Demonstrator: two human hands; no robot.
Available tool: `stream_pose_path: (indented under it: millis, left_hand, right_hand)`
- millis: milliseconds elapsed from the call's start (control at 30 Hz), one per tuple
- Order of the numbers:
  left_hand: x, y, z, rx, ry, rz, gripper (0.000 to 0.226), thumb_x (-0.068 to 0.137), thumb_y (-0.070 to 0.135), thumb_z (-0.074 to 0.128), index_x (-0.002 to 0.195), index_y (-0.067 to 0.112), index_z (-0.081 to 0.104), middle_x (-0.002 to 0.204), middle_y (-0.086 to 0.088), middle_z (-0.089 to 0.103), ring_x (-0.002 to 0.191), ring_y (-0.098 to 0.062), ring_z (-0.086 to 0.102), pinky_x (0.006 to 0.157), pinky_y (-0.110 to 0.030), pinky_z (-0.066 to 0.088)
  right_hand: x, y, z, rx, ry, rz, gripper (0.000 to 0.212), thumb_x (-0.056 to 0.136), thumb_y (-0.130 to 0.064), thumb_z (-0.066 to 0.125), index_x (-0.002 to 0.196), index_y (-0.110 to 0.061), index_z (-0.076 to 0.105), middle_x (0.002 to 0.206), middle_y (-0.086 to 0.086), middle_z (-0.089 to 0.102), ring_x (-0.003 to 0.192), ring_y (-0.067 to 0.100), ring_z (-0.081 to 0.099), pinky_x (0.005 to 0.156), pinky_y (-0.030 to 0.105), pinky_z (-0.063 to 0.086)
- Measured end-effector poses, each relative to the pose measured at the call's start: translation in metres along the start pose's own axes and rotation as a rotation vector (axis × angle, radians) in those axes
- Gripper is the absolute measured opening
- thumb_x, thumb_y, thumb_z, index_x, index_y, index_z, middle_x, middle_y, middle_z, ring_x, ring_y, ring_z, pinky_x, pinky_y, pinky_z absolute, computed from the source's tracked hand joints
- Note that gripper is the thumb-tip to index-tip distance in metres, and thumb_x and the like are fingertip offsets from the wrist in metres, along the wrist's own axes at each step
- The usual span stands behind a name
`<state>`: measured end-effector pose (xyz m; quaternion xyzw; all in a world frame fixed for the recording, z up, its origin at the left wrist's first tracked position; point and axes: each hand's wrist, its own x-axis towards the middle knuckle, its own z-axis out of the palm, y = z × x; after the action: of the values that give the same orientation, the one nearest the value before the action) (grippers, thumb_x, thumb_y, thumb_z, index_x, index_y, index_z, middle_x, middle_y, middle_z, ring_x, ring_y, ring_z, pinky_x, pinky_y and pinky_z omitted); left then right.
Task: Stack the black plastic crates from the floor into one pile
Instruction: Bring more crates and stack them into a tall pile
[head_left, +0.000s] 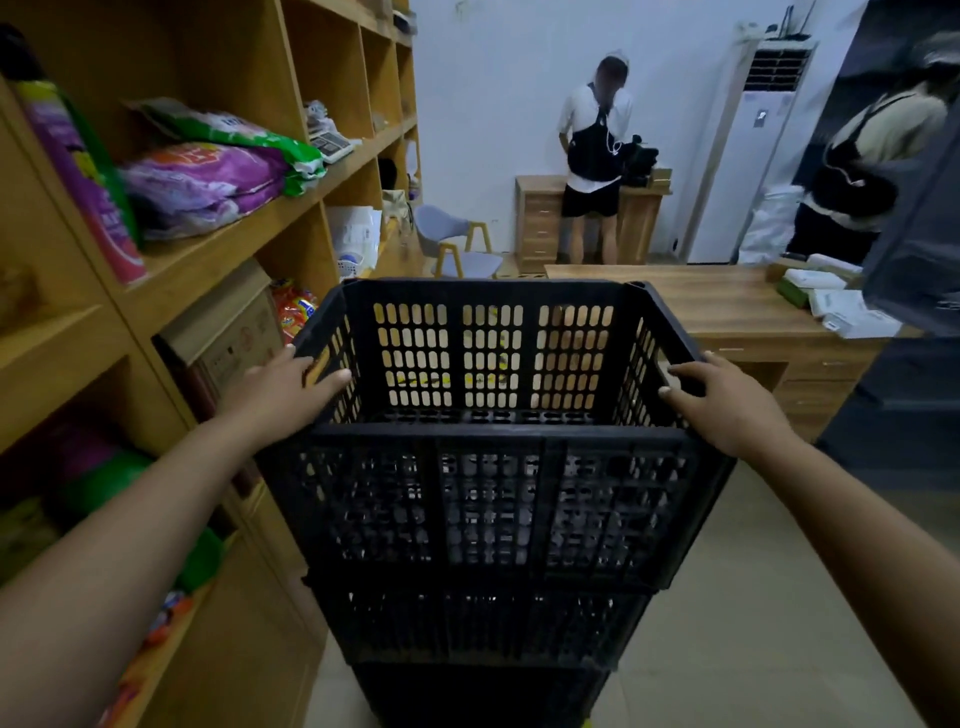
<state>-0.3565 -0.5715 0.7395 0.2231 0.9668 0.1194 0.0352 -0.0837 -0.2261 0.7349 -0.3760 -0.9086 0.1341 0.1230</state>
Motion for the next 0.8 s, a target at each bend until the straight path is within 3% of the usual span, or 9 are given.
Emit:
stream_pose_path:
  millis: [133,367,433,533,633,700,733,800]
  left_hand:
    - [-0.010,-0.006,0.005,-0.024,-0.006,-0.052,0.079,0.084,0.077,0.023,0.143,0.027,0.042,0.161,0.009,0.007,0.143,-0.034,0.020,0.111,-0.054,0.028]
    - [-0.016,0.000,0.003,0.036,-0.034,-0.057,0.072,0.088,0.073,0.018,0.138,0.031,0.049,0.162,0.007,0.003,0.143,-0.037,0.018,0.112,-0.051,0.024]
    - [-0.019,0.002,0.003,0.030,-0.028,-0.042,0.072,0.089,0.072,0.018,0.137,0.029,0.050,0.162,0.006,0.003,0.143,-0.037,0.018,0.112,-0.052,0.024]
    - [-0.020,0.001,0.001,0.004,-0.044,-0.014,0.077,0.084,0.078,0.017,0.135,0.032,0.052,0.162,0.005,0.002,0.144,-0.039,0.015,0.110,-0.054,0.022]
    - [-0.020,-0.010,0.000,0.001,-0.099,0.058,0.096,0.070,0.090,0.010,0.113,0.028,0.069,0.162,0.003,-0.002,0.143,-0.040,0.014,0.108,-0.056,0.026]
    - [-0.021,-0.019,0.000,0.041,-0.105,0.124,0.097,0.058,0.097,0.004,0.078,0.028,0.070,0.162,0.001,-0.002,0.142,-0.039,0.020,0.104,-0.053,0.034]
    - [-0.021,-0.023,-0.001,0.062,-0.104,0.156,0.096,0.051,0.100,0.003,0.069,0.029,0.066,0.162,0.000,-0.001,0.141,-0.037,0.022,0.101,-0.051,0.037]
    - [-0.022,-0.029,-0.001,0.075,-0.110,0.213,0.102,0.041,0.103,0.008,0.076,0.031,0.070,0.162,0.001,0.003,0.142,-0.035,0.021,0.102,-0.050,0.037]
  right_hand:
    - [0.000,-0.003,0.000,-0.037,0.010,-0.008,0.049,0.091,-0.055,0.047,0.132,-0.029,0.054,0.156,0.011,0.025,0.131,0.035,0.043,0.093,0.043,0.045]
    - [-0.011,-0.006,-0.002,-0.023,0.096,-0.081,0.053,0.090,-0.063,0.040,0.122,-0.027,0.063,0.148,0.009,0.042,0.126,0.033,0.047,0.089,0.043,0.046]
    - [-0.022,-0.009,-0.002,-0.039,0.061,-0.124,0.059,0.089,-0.067,0.035,0.121,-0.028,0.063,0.148,0.009,0.043,0.131,0.033,0.042,0.096,0.044,0.042]
    - [-0.042,-0.009,-0.002,-0.184,-0.038,-0.170,0.068,0.082,-0.077,0.025,0.126,-0.037,0.060,0.154,0.004,0.033,0.144,0.036,0.015,0.106,0.049,0.033]
    - [-0.048,-0.008,-0.007,-0.277,-0.142,-0.178,0.083,0.069,-0.087,0.023,0.131,-0.040,0.054,0.156,-0.003,0.029,0.147,0.034,-0.003,0.105,0.051,0.035]
    - [-0.049,-0.009,-0.008,-0.316,-0.131,-0.186,0.102,0.057,-0.096,0.017,0.128,-0.035,0.058,0.150,-0.003,0.041,0.147,0.032,-0.001,0.102,0.049,0.039]
    - [-0.049,-0.011,-0.008,-0.317,-0.098,-0.189,0.113,0.049,-0.099,0.010,0.121,-0.031,0.064,0.142,0.000,0.051,0.147,0.030,0.003,0.098,0.047,0.044]
    - [-0.048,-0.013,-0.005,-0.310,-0.053,-0.159,0.109,0.045,-0.097,0.012,0.104,-0.027,0.071,0.126,0.006,0.064,0.147,0.027,0.009,0.088,0.042,0.049]
